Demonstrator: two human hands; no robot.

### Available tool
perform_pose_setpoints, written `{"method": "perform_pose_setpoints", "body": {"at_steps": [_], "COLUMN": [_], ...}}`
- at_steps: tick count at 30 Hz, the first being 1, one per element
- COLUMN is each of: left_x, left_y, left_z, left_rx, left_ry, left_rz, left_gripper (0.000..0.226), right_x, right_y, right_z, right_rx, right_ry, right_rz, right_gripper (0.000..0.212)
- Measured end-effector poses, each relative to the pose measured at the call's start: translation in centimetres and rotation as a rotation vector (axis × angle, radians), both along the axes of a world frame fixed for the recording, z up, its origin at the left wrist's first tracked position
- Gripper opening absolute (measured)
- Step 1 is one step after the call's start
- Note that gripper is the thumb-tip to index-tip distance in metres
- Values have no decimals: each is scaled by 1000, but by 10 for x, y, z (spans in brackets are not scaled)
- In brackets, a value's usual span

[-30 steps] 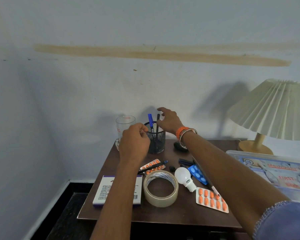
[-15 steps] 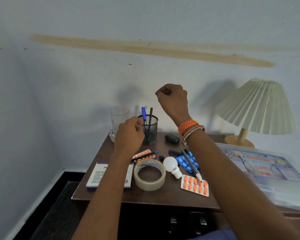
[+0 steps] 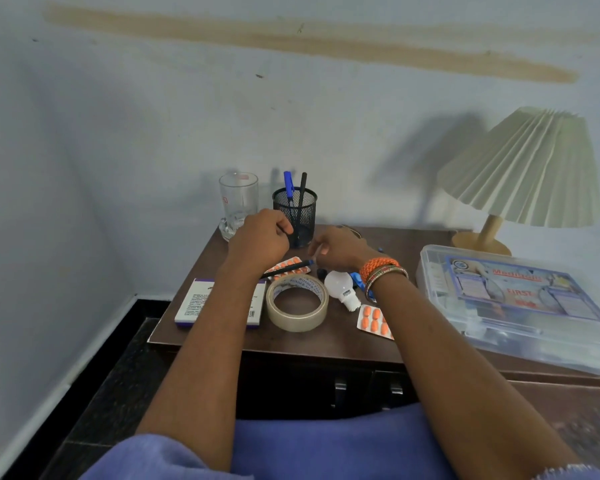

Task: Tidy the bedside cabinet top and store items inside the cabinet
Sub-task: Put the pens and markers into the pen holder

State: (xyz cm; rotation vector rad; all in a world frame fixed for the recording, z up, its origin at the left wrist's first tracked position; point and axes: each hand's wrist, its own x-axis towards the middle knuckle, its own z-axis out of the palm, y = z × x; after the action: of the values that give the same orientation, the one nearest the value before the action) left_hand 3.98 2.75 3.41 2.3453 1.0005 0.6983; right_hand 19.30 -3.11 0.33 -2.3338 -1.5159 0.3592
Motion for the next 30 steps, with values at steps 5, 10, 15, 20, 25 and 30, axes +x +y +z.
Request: {"method": "perform_pose_setpoints", "body": {"at_steps": [5, 10, 15, 20, 25, 30], "left_x": [2, 1, 1, 1, 3, 7], "left_y": [0, 0, 2, 5, 5, 0], "left_z": [-2, -2, -3, -4, -6, -12], "left_rx": [3, 31, 33, 21, -48, -91], "left_ry": [25, 52, 61, 71, 114, 157], "left_rz": [-25, -33, -35, -45, -94, -133], "left_gripper": [20, 18, 18, 18, 30, 42], "right_x": [4, 6, 9, 15, 13, 11], "right_y": [0, 4, 7, 4, -4, -12], "right_z": [-4, -9, -8, -1, 15, 38], "right_rx": [-23, 7, 20, 70, 178, 273], "right_ry": [14, 37, 22, 23, 69, 54], "right_rz": [4, 13, 14, 36, 56, 99], "right_gripper": [12, 10, 6, 13, 16, 16]}}
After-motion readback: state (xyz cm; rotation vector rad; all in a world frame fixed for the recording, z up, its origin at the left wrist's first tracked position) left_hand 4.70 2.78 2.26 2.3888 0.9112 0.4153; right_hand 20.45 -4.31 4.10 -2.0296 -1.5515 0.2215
